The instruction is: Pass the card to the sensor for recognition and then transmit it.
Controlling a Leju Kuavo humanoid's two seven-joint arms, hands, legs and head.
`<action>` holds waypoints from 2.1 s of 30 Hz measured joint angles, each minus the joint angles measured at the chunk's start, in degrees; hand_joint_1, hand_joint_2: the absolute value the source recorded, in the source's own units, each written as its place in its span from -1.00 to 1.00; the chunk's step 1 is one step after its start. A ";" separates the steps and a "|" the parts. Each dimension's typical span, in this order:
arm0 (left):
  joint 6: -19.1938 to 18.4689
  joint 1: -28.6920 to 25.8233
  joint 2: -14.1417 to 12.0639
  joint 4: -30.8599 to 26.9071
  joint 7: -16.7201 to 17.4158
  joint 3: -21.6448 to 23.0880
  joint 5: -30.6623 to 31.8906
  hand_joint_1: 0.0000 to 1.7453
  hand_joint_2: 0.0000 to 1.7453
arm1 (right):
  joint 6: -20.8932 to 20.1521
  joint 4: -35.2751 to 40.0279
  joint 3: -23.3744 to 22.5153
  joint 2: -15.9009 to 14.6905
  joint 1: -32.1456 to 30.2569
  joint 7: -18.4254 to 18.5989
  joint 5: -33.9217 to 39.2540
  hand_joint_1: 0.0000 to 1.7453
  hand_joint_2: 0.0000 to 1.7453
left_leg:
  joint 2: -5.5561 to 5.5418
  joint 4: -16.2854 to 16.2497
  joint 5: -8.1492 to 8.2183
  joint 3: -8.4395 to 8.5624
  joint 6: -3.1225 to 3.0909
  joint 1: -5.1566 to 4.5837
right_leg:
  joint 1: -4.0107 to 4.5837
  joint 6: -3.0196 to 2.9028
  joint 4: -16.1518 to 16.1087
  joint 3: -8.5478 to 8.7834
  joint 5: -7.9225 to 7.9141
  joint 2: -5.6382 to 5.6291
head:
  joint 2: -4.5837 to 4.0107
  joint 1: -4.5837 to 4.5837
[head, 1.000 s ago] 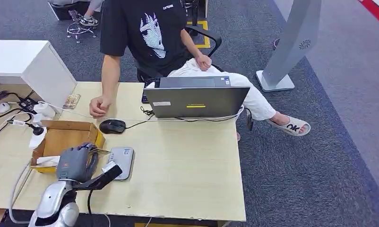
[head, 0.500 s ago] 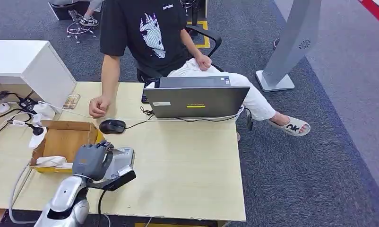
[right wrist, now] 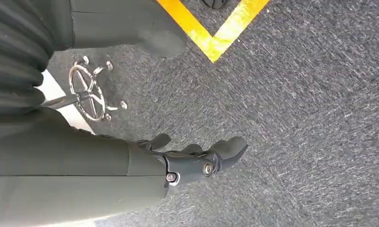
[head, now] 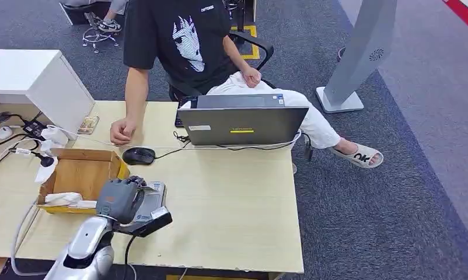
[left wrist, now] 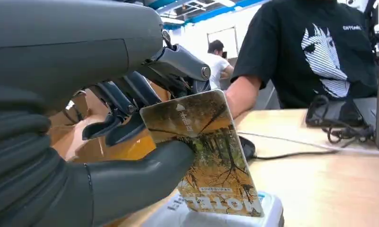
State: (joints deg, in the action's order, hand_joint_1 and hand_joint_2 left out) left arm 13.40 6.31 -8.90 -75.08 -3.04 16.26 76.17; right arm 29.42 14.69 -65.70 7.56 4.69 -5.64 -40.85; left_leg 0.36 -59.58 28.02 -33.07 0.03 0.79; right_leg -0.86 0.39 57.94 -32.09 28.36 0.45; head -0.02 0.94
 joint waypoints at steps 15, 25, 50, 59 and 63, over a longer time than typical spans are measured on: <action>-1.92 1.83 -1.31 5.68 1.09 1.64 -0.52 1.00 1.00 | -0.02 -0.09 0.00 0.02 -0.05 0.39 -0.96 -1.00 1.00 | -0.01 0.01 -0.04 0.12 -0.01 0.00 | 0.00 0.01 0.01 0.13 -0.02 0.02 | 0.00 0.00; 0.15 3.12 -2.80 4.90 2.58 1.73 -1.13 1.00 1.00 | 0.07 -0.09 -0.02 0.13 -0.09 0.37 -1.05 -1.00 1.00 | -0.01 0.01 -0.05 0.12 0.00 0.01 | 0.01 0.00 0.01 0.11 -0.03 0.01 | 0.00 -0.02; 0.61 4.38 -5.05 -2.60 3.04 -0.81 -0.96 1.00 1.00 | 0.17 -0.09 -0.09 0.46 -0.09 0.13 -1.16 -1.00 1.00 | -0.01 0.00 -0.05 0.06 0.00 0.01 | 0.01 0.00 0.01 0.07 -0.03 0.01 | 0.00 0.00; 0.61 4.38 -5.05 -2.82 3.04 -0.83 -0.96 1.00 1.00 | 0.18 -0.09 -0.09 0.46 -0.09 0.13 -1.16 -1.00 1.00 | -0.01 0.00 -0.05 0.06 0.00 0.00 | 0.01 0.00 0.01 0.07 -0.03 0.01 | 0.00 0.00; 0.61 4.38 -5.05 -2.82 3.04 -0.83 -0.96 1.00 1.00 | 0.17 -0.09 -0.09 0.46 -0.09 0.13 -1.16 -1.00 1.00 | -0.01 0.00 -0.05 0.06 0.00 0.00 | 0.01 0.00 0.01 0.07 -0.03 0.01 | 0.00 0.00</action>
State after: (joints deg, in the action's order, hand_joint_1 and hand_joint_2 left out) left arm 14.01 10.69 -13.94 -77.90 0.00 15.43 75.21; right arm 29.59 14.60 -65.79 8.02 4.60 -5.51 -42.01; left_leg 0.35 -59.58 27.97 -33.01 0.03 0.79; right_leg -0.85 0.39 57.95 -32.02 28.32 0.47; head -0.02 0.94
